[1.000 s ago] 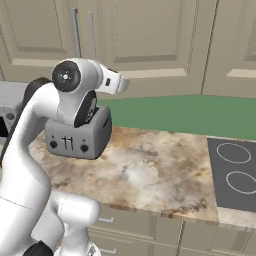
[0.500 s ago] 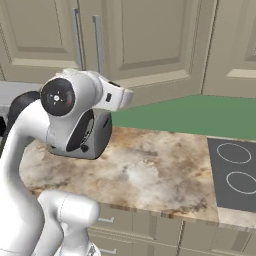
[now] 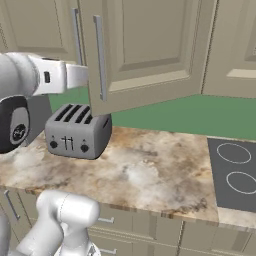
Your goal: Move the bowls from the cabinet to the plates on the dining table.
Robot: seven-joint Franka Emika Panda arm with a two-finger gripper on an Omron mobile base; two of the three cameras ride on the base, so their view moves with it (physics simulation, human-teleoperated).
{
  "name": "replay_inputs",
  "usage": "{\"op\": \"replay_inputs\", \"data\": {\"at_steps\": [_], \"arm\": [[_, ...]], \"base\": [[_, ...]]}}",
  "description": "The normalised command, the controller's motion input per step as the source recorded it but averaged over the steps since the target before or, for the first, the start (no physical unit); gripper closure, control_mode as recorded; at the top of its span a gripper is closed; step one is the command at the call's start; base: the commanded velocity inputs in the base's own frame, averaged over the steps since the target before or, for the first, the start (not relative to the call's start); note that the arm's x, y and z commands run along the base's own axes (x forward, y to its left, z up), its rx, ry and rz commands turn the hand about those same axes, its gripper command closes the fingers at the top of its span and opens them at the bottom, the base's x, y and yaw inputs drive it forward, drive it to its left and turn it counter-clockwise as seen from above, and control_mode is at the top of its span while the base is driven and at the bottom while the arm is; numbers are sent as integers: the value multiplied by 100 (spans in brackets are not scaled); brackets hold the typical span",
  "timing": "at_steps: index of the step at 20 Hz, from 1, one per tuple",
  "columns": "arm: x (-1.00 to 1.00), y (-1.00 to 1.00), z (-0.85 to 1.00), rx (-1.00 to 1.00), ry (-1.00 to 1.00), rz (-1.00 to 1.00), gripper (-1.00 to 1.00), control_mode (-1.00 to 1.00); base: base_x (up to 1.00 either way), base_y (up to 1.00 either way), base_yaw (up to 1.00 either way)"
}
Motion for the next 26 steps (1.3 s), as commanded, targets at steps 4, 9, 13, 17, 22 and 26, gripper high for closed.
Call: {"op": "replay_inputs", "data": {"at_steps": [4, 9, 13, 17, 22, 26], "arm": [[-56, 100, 13, -63, 10, 0, -100, -100], [40, 73, -28, -55, 11, 5, -100, -100], [99, 9, -35, -36, 27, 0, -100, -100], [100, -23, -32, -22, 29, 0, -100, -100], [93, -36, -21, -16, 19, 0, -100, -100], [69, -44, -15, -12, 7, 0, -100, -100]], "base": [[0, 0, 0], [0, 0, 0], [0, 0, 0], [0, 0, 0], [0, 0, 0], [0, 0, 0]]}}
